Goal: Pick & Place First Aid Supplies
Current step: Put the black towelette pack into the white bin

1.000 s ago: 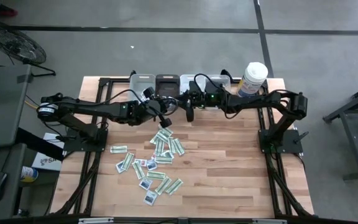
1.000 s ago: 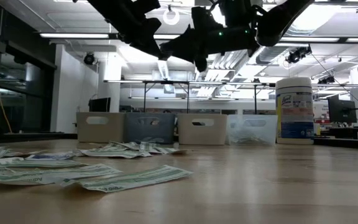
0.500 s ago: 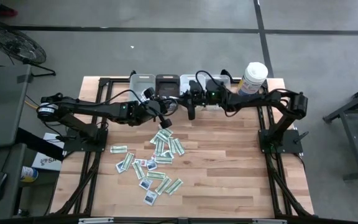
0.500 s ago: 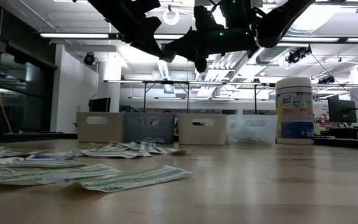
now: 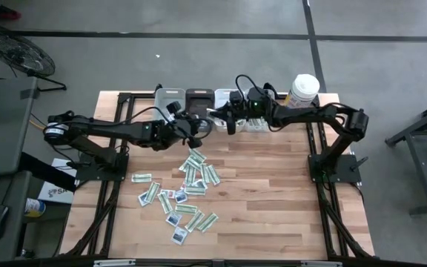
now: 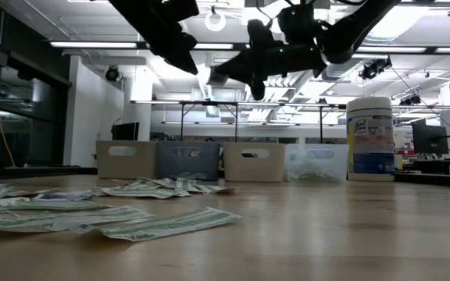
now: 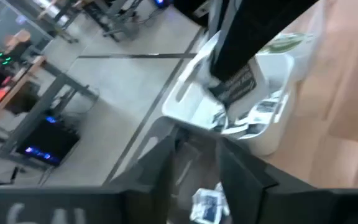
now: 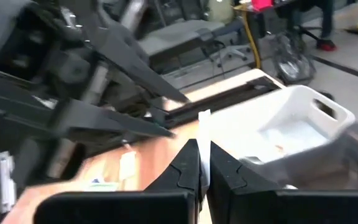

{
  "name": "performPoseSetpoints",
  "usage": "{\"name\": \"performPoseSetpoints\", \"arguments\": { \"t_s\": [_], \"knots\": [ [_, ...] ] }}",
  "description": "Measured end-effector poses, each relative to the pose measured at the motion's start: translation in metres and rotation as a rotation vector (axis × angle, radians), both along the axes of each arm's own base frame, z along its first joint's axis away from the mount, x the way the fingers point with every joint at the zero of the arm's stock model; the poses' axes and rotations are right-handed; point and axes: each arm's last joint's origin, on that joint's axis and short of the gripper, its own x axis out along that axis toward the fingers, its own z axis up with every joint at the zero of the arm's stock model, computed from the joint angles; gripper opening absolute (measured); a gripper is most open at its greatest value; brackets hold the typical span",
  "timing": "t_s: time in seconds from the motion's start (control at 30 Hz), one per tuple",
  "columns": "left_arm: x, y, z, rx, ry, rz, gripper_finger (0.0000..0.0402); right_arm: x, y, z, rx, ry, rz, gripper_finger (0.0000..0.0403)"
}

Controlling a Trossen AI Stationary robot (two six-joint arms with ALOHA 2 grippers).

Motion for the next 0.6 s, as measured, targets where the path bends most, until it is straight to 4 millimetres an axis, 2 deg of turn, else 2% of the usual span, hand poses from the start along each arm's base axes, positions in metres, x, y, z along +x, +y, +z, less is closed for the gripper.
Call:
{"name": "performPoseSetpoints", "arguments": {
  "t_s": [0.2, 0.43, 0.6],
  "knots": [
    [-0.01, 0.001, 0.004, 0.03, 0.043, 0.043, 0.0162, -0.013, -0.025, -0.008, 0.035, 0.075, -0.096, 0.0001],
    [-0.021, 0.021, 0.004, -0.019, 0.071, 0.092, 0.0166, -0.036, -0.054, -0.026, 0.083, 0.258, -0.26, 0.0001],
    [-0.024, 0.039, 0.002, -0.091, 0.07, 0.073, 0.0166, -0.049, -0.065, -0.035, 0.093, 0.371, -0.33, 0.0001]
  ]
}}
